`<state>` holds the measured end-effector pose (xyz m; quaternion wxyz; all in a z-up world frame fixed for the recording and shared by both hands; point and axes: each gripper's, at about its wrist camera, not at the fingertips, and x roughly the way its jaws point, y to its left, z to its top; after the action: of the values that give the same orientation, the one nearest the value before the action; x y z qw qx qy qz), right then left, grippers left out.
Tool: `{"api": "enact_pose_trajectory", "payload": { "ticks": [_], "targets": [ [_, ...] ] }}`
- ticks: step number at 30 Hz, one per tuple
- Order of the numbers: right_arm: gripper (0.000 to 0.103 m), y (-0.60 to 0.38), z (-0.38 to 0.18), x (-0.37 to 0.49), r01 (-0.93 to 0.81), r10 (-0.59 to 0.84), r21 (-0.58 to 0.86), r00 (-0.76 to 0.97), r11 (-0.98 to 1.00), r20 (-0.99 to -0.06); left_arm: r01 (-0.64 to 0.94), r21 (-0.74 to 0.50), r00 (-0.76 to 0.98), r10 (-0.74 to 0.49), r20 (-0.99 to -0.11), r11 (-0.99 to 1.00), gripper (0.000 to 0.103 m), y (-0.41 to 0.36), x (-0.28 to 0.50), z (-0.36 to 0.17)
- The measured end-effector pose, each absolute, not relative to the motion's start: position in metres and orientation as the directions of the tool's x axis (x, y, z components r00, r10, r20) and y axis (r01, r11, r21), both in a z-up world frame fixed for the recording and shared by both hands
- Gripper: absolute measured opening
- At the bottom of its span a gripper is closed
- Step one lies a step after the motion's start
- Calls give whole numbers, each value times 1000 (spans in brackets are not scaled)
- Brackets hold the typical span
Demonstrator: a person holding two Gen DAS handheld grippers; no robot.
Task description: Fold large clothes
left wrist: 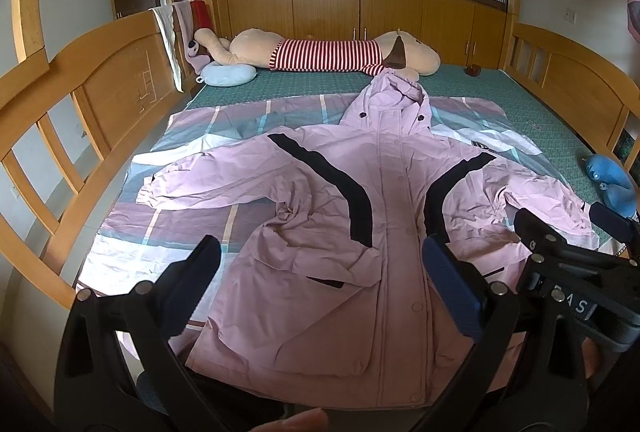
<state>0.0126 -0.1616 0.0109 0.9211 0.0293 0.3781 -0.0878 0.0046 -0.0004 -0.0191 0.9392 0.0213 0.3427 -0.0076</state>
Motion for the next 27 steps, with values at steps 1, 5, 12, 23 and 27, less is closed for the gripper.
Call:
{"api": "enact_pose_trajectory", "payload": {
  "ticks": [1, 5, 12, 23, 27],
  "targets": [
    [102, -161, 10, 13, 183, -138, -11, 698, 983, -702, 29, 34, 764, 0, -645, 999, 101, 0, 5, -19],
    [102, -162, 8, 14, 178, -132, -9, 695, 984, -707, 28, 35, 761, 1, -649, 999, 101, -1, 7, -20],
    [102, -162, 8, 14, 178, -132, -9, 693, 984, -709, 31, 38, 757, 1, -654, 999, 101, -3, 8, -22],
    [102, -163, 3, 16, 182, -137, -15, 684, 983, -716, 34, 30, 750, -6, -661, 999, 101, -6, 10, -25],
    [102, -162, 2, 16, 184, -141, -18, 684, 983, -715, 35, 29, 748, -7, -663, 999, 101, -6, 10, -26]
  ]
}}
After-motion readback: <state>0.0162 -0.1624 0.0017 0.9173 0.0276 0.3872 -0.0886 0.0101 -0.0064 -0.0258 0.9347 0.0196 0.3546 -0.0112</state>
